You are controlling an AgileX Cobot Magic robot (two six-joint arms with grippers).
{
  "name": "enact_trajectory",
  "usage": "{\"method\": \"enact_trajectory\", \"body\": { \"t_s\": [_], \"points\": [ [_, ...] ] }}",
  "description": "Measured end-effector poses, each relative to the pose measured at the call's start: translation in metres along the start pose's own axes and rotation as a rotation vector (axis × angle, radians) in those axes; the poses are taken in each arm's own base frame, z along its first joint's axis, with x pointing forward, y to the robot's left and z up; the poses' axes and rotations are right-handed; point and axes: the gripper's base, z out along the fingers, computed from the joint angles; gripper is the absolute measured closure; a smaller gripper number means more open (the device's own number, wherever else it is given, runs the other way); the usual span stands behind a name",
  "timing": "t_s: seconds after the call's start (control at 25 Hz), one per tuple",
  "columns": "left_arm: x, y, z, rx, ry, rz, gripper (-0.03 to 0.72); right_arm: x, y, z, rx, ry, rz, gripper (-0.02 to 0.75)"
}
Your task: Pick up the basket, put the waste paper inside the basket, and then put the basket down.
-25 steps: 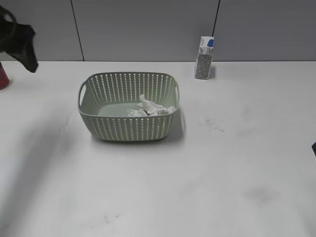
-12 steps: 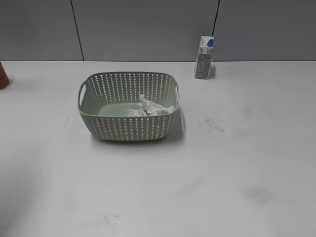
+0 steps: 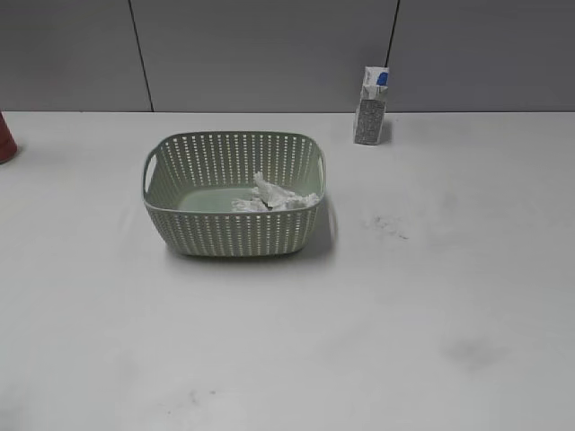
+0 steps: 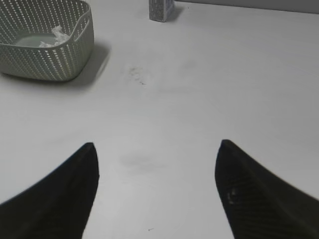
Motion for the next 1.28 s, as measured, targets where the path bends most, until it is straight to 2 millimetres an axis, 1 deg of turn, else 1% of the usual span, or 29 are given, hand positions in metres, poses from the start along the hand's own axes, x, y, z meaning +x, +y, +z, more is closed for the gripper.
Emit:
{"method": "enact_trajectory", "body": {
  "t_s": [0.16, 0.28, 0.44, 0.52, 0.76, 1.28],
  "points": [
    [0.033, -0.004, -0.017, -0.005, -0.144, 0.025, 0.106, 0.010, 0.000, -0.012, 0.027, -0.017, -0.004, 0.156],
    [0.053, -0.006, -0.025, -0.008, -0.230, 0.037, 0.107, 0.020, -0.002, -0.016, 0.048, -0.009, -0.015, 0.156],
    [0.070, -0.008, -0.035, -0.017, -0.362, 0.053, 0.120, 0.021, -0.003, -0.017, 0.060, -0.008, -0.007, 0.156],
    [0.077, -0.009, -0.037, -0.023, -0.417, 0.059, 0.127, 0.021, -0.003, -0.017, 0.063, -0.005, -0.007, 0.156],
    [0.078, -0.007, -0.037, -0.054, -0.447, 0.029, 0.130, 0.021, -0.003, -0.017, 0.064, -0.006, -0.004, 0.156],
    [0.078, -0.006, -0.035, -0.066, -0.445, 0.024, 0.132, 0.021, -0.003, -0.017, 0.064, -0.005, -0.002, 0.156]
  ]
}}
